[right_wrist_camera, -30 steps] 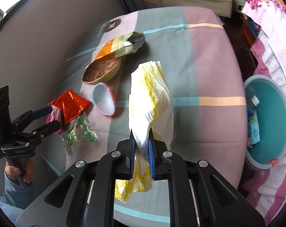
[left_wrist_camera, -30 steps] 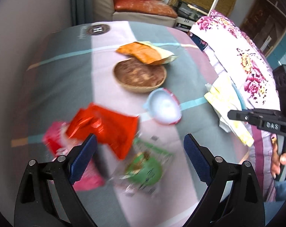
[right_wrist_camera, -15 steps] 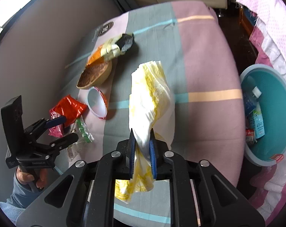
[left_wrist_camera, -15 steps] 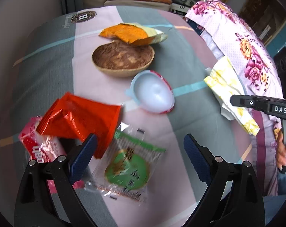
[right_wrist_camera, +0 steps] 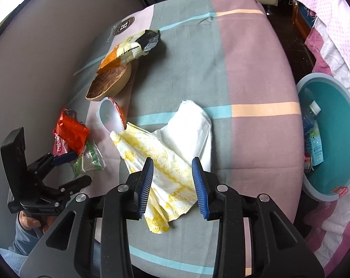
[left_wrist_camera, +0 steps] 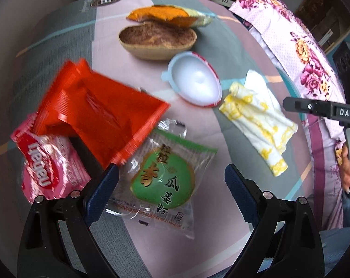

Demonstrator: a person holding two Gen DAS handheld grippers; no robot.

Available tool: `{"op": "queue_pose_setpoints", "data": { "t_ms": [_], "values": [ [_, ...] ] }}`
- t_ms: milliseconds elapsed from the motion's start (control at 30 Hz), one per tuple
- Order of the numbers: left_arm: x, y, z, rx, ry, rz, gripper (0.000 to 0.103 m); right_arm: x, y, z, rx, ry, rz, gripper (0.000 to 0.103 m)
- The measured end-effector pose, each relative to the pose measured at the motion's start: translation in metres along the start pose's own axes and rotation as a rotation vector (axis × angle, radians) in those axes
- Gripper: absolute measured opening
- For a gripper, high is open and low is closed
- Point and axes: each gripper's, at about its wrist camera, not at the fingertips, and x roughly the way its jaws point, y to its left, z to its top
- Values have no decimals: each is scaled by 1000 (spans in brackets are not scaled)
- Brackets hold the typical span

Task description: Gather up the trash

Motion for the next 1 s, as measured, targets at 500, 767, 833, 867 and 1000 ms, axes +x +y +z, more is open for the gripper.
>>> {"op": "queue_pose_setpoints", "data": {
  "t_ms": [500, 767, 833, 867, 1000],
  "values": [
    [-10, 16, -18, -31, -46, -43, 65, 16, 66, -17, -221, 30, -85, 6],
    [-8, 7, -18, -19, -67, -56, 64, -20, 65, -27, -162, -6, -8, 6],
    [-10, 7, -19, -24, -73, -58, 62, -25, 62, -26, -154, -9, -7, 6],
    [-10, 8, -19, -27, -74, -61, 62, -28, 60, -27, -148, -10, -8, 6],
    [-12, 9, -20, -21, -70, -61, 62, -11, 61, -29, -155, 83, -1, 7]
  ]
}}
